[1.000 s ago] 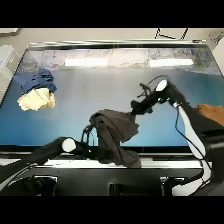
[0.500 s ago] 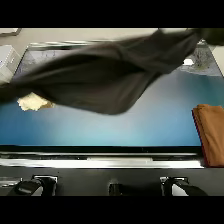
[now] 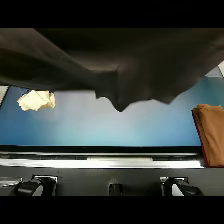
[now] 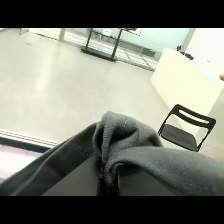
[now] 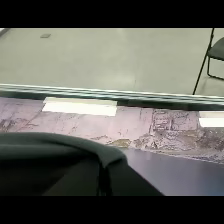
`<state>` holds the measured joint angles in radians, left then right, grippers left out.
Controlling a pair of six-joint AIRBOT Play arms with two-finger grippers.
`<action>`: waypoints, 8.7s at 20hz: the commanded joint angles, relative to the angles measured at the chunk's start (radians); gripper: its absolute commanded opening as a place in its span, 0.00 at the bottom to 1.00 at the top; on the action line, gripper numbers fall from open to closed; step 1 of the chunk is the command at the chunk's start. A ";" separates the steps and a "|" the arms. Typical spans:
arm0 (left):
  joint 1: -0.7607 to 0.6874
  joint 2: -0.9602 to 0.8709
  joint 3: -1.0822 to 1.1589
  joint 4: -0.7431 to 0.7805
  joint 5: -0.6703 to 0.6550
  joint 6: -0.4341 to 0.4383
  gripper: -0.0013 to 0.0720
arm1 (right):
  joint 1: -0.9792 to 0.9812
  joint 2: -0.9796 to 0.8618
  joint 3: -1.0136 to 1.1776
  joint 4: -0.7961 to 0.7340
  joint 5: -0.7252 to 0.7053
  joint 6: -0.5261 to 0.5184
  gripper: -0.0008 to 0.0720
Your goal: Fold the clothes and pants, and hang the long-sleeved shirts on hangers.
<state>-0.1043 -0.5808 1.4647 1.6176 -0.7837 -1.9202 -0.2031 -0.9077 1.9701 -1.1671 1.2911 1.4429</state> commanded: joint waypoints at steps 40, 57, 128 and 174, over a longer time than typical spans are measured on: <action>0.366 -1.021 -0.518 -0.807 -0.401 0.642 0.60 | -0.303 -0.755 -0.451 -0.023 0.328 0.085 0.70; 0.309 -0.910 -0.517 -0.822 -0.431 0.663 0.05 | -0.221 -0.871 -0.648 0.269 0.016 -0.075 0.71; 0.320 -1.013 -0.246 -0.521 -0.673 0.597 0.05 | 0.051 -0.623 -0.758 -0.073 0.060 0.181 0.07; 0.459 -0.706 -0.947 -0.546 -0.517 0.682 0.05 | -0.261 -0.308 -1.505 0.031 0.071 -0.037 0.27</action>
<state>0.3546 -1.2881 0.5182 1.0668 -1.3163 -1.2388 -0.4633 -1.2167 0.4992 -1.1995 1.4105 1.4292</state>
